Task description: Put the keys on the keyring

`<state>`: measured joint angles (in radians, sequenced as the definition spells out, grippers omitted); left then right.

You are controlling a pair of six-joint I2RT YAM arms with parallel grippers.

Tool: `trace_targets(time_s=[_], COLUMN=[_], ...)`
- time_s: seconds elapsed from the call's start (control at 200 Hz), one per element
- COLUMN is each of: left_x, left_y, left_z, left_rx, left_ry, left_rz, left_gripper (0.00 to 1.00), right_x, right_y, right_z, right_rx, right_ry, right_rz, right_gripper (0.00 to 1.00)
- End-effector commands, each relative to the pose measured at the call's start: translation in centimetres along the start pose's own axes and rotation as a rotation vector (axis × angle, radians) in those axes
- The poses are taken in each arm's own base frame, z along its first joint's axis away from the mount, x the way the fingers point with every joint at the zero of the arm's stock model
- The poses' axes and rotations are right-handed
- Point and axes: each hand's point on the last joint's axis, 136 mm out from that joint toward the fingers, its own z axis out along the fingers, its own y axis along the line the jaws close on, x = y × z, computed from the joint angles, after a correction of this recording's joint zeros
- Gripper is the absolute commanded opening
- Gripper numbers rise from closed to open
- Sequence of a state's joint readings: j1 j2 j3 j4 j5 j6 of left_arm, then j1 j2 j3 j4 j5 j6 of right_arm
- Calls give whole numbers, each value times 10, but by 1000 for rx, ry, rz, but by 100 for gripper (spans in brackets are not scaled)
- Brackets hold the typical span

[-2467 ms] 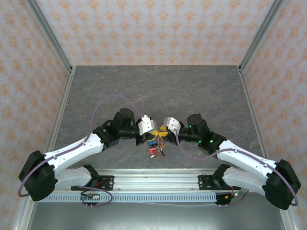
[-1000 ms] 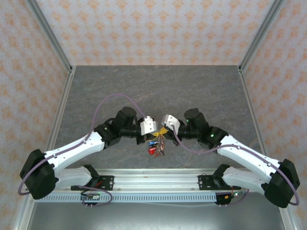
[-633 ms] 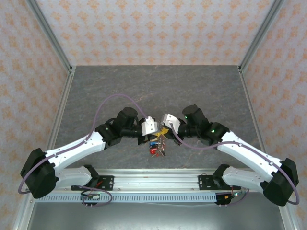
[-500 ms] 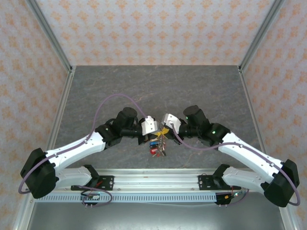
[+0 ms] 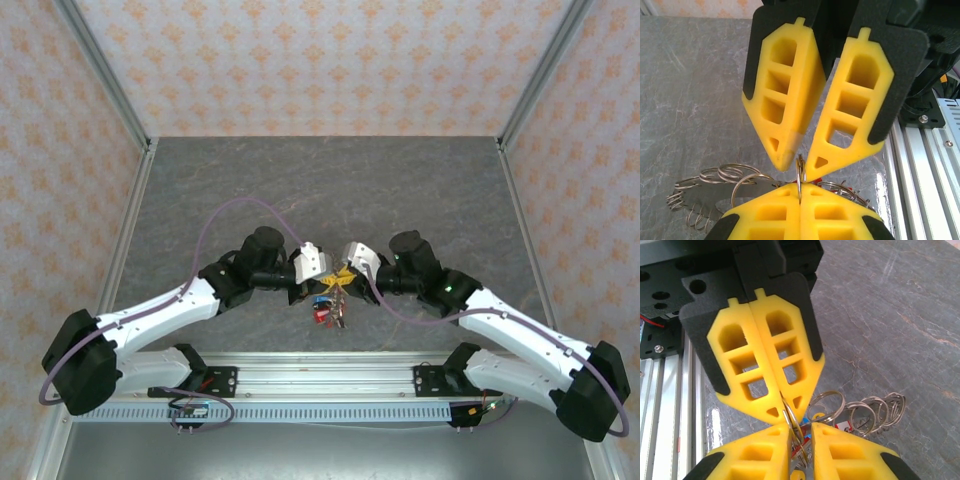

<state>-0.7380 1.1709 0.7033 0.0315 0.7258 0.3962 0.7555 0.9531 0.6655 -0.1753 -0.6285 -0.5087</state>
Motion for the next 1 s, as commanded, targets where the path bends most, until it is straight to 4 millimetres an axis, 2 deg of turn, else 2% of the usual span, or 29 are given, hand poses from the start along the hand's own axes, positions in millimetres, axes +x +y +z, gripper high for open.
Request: trace_targets(time_s=[0.0, 0.195, 0.22, 0.315, 0.455, 0.586, 0.746, 0.916, 0.996], left_x=[-33, -31, -31, -25, -17, -15, -8, -5, -5], left_y=[-2, 0, 1, 4, 9, 11, 14, 12, 11], left_z=[-11, -12, -12, -13, -14, -12, -7, -7, -7], left_rx=[-3, -14, -20, -42, -68, -66, -61, -49, -46], left_ry=[-119, -105, -98, -54, 7, 35, 80, 88, 89], left_rz=[56, 51, 52, 58, 77, 85, 75, 76, 80], left_gripper=[0, 0, 2, 11, 14, 14, 14, 13, 0], right_x=[-9, -22, -23, -23, -20, -25, -39, -42, -43], right_y=[-3, 0, 0, -1, -2, 0, 3, 3, 4], right_z=[-5, -5, -5, -7, -8, -7, -9, -9, -9], right_rx=[19, -4, -7, -3, -3, -16, -30, -29, -32], right_ry=[-54, -112, -111, -80, -6, 16, -40, -59, -68], right_rz=[-6, 4, 5, 1, -4, -17, -36, -37, -33], right_gripper=[14, 1, 0, 0, 0, 0, 0, 0, 0])
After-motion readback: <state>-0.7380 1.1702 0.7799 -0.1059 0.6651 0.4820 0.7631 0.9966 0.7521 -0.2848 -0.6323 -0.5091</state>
